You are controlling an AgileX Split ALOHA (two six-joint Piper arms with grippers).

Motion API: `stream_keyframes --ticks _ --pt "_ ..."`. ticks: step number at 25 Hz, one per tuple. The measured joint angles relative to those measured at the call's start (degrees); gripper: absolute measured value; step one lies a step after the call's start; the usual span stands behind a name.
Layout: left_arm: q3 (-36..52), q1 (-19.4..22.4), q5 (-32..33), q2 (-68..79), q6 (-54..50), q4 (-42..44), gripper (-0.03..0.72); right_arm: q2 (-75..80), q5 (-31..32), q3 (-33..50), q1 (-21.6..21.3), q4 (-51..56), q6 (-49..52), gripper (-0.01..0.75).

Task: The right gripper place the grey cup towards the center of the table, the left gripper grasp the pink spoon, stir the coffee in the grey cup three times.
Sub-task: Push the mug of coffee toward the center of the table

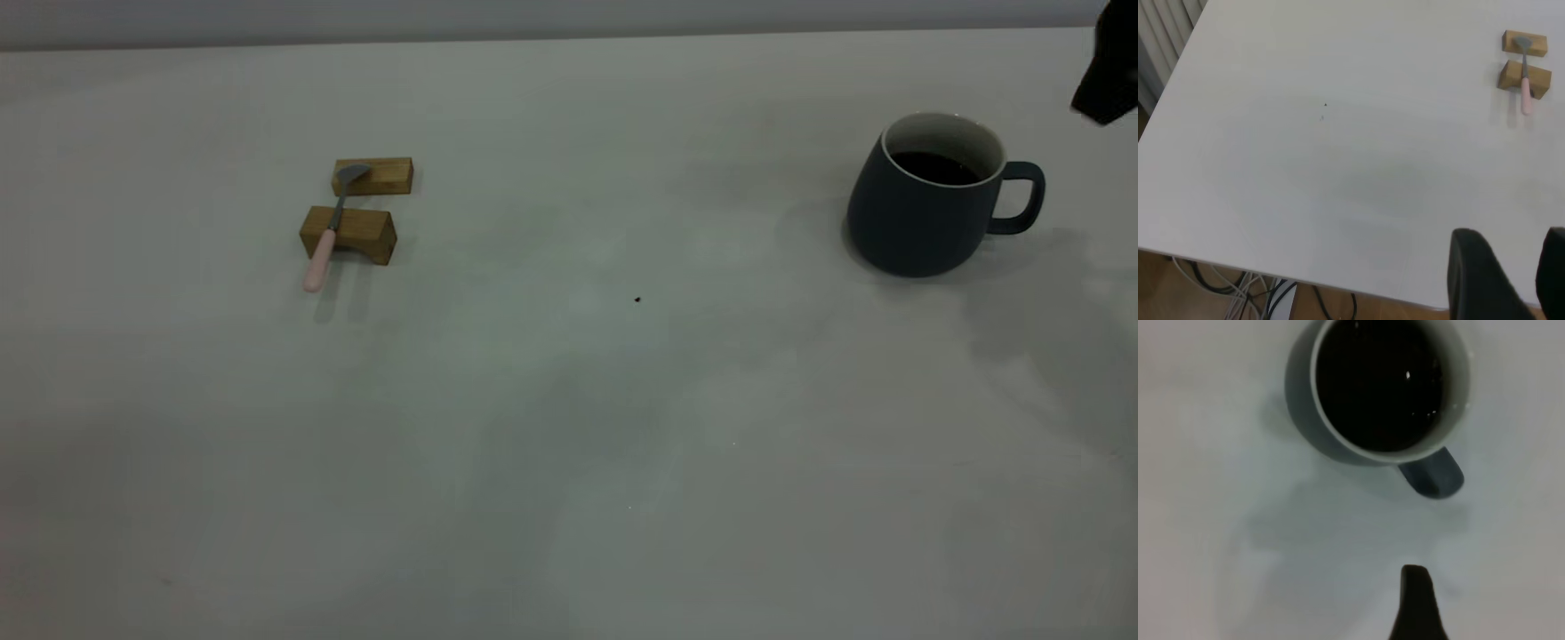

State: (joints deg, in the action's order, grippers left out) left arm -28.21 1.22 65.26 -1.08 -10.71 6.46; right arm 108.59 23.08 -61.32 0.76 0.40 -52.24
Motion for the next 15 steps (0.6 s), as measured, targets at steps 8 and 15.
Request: stream_keyframes --ticks 8,15 --pt "0.0 0.0 0.0 0.0 0.0 0.0 0.299 12.0 -0.2 -7.8 -3.5 7.8 -18.8 0.588" --pt "0.0 0.0 0.0 0.0 0.0 0.0 0.299 18.8 -0.8 -12.0 -4.6 15.5 -34.7 0.588"
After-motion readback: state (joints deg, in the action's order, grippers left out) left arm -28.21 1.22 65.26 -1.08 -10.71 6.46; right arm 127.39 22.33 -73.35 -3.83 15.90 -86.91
